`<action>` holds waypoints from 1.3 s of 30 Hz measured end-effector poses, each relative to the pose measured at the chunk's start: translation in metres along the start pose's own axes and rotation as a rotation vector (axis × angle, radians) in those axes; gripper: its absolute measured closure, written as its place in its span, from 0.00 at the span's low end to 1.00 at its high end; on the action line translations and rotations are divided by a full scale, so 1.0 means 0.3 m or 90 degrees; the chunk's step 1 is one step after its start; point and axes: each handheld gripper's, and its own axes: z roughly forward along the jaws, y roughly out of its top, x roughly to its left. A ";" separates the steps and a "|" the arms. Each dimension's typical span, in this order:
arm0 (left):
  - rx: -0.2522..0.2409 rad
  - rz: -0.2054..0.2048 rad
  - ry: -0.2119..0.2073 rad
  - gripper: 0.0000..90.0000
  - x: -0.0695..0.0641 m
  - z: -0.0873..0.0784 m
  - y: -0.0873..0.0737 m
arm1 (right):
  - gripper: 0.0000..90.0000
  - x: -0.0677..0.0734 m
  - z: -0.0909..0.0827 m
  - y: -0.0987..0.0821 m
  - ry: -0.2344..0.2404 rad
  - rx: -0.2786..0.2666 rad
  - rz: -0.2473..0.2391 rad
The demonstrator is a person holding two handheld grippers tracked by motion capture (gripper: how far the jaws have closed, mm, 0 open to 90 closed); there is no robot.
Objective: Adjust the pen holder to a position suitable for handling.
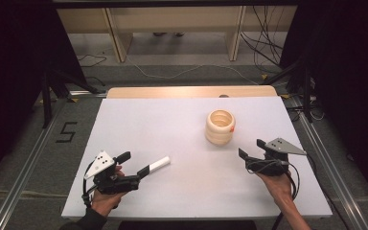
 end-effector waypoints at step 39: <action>-0.004 -0.006 0.001 0.09 0.007 -0.003 0.001 | 1.00 -0.165 0.329 0.047 -0.056 0.056 0.063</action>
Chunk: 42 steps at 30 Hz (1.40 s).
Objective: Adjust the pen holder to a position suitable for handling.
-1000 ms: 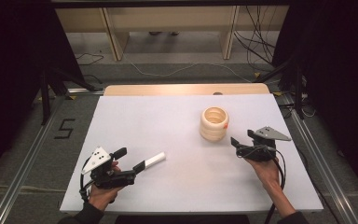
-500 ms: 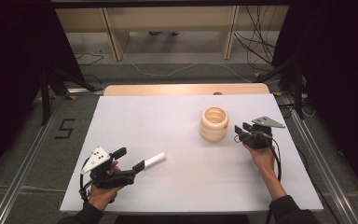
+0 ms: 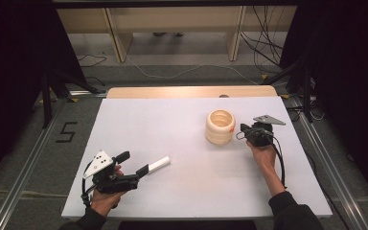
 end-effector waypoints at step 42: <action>0.002 0.000 0.000 0.09 0.001 0.002 0.000 | 1.00 0.260 0.169 0.029 0.077 0.038 -0.038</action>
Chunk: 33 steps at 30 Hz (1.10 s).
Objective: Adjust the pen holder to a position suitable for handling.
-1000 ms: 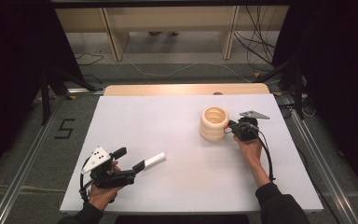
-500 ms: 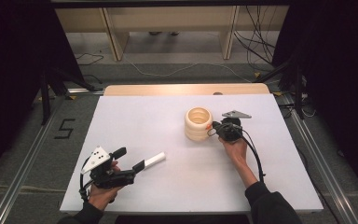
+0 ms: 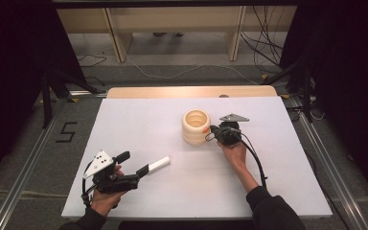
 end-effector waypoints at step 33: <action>0.006 -0.003 0.002 0.09 0.006 0.004 0.001 | 0.95 -0.018 -0.043 0.027 0.007 -0.023 0.010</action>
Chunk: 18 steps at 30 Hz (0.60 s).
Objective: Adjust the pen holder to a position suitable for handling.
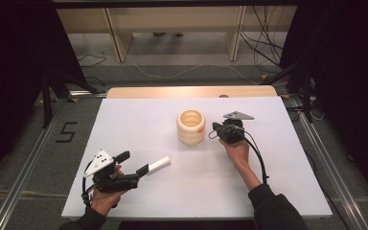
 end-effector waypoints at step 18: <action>0.059 0.019 -0.005 0.10 -0.007 0.046 0.038 | 0.47 0.023 -0.241 0.010 0.054 -0.063 -0.013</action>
